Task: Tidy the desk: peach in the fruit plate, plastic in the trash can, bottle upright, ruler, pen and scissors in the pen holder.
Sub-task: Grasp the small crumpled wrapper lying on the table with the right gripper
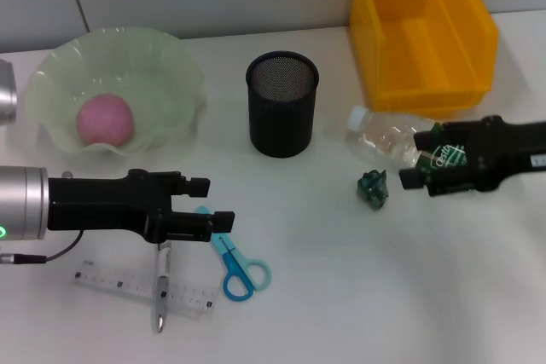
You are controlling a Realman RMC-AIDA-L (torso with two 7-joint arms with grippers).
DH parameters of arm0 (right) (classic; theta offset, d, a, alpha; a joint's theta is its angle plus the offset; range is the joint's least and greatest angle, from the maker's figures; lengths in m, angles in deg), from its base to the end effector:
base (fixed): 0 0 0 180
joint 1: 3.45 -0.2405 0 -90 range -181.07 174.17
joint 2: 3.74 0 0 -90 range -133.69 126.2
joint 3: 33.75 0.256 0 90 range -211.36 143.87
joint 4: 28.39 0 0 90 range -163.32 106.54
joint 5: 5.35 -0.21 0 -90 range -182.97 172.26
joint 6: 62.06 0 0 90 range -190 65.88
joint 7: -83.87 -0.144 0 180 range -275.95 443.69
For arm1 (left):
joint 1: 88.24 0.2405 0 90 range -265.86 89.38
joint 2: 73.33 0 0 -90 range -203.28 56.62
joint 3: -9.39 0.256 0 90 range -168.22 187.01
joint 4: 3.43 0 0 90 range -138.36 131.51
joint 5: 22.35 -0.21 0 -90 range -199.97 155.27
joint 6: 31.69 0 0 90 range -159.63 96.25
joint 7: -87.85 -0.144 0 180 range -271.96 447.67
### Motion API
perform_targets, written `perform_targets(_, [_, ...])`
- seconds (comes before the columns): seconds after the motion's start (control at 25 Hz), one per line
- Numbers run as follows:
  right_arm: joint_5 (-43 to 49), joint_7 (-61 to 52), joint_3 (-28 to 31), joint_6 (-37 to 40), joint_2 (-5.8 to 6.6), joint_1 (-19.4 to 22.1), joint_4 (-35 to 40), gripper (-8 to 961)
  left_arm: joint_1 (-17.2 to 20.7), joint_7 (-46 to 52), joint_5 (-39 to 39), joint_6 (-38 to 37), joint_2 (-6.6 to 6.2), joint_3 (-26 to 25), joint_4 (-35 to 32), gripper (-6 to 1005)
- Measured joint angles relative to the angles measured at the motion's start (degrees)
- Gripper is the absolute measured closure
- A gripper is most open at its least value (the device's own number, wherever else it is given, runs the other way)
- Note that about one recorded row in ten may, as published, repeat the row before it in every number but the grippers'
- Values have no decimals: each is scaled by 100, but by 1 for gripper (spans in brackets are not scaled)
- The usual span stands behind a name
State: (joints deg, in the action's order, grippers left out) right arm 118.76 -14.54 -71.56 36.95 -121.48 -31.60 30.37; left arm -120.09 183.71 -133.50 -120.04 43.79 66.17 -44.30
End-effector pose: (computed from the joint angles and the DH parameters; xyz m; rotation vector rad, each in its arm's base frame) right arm 0.2595 0.3270 0.0636 -2.7467 0.7564 0.4404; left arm -0.2362 0.3327 -0.0163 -2.9175 -0.8195 -0.5449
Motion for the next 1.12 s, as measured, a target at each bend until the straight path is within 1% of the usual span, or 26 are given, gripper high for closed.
perform_targets(0.04, [0,0,0,0,0,0,0,141,0,3,1,6,4,0,0,185])
perform_targets(0.12, [74,-404,-235,1,-40,-82,323,141,-5,5,-3,10,19,0,-1,185])
perform_targets(0.16, [99,-631,-385,-4,-44,-135,463,141,-5,5,-6,9,19,0,-2,186])
perform_targets(0.2, [156,-1051,-568,-36,-31,-273,556,141,-1,5,-15,4,20,0,-2,186])
perform_targets(0.24, [156,-1051,-568,-36,-31,-273,556,141,6,5,-21,6,20,0,-3,186])
perform_targets(0.36, [393,-1634,-699,-61,15,-587,584,142,28,-22,-27,29,21,0,-5,185])
perform_targets(0.4, [630,-1913,-735,-71,22,-802,586,142,36,-38,-26,39,21,0,-5,185])
perform_targets(0.44, [630,-1913,-735,-71,22,-802,586,142,40,-46,-25,44,21,0,-6,185])
perform_targets(0.48, [785,-2051,-768,-83,27,-920,588,142,43,-53,-24,47,21,0,-7,185])
perform_targets(0.56, [1084,-2306,-848,-109,35,-1125,584,142,51,-86,-24,54,21,0,-5,185])
perform_targets(0.6, [1371,-2561,-976,-137,44,-1329,563,143,56,-111,-20,57,24,0,7,185])
perform_targets(0.64, [1371,-2561,-976,-137,44,-1329,563,143,62,-154,-14,62,29,-9,32,186])
perform_targets(0.76, [1730,-2950,-1207,-205,56,-1583,485,143,66,-290,-1,87,63,-50,102,186])
perform_targets(0.8, [1955,-3150,-1369,-264,63,-1730,405,143,66,-316,1,95,69,-59,123,186])
perform_targets(0.84, [1955,-3150,-1369,-264,63,-1730,405,143,64,-349,2,109,74,-72,157,186])
perform_targets(1.0, [2353,-3403,-1623,-388,52,-1984,95,144,26,-409,5,130,80,-79,243,186])
perform_targets(1.04, [2353,-3403,-1623,-388,52,-1984,95,144,26,-409,5,130,80,-79,243,186])
perform_targets(1.12, [2495,-3416,-1663,-462,13,-2019,17,144,16,-426,6,133,84,-79,258,186])
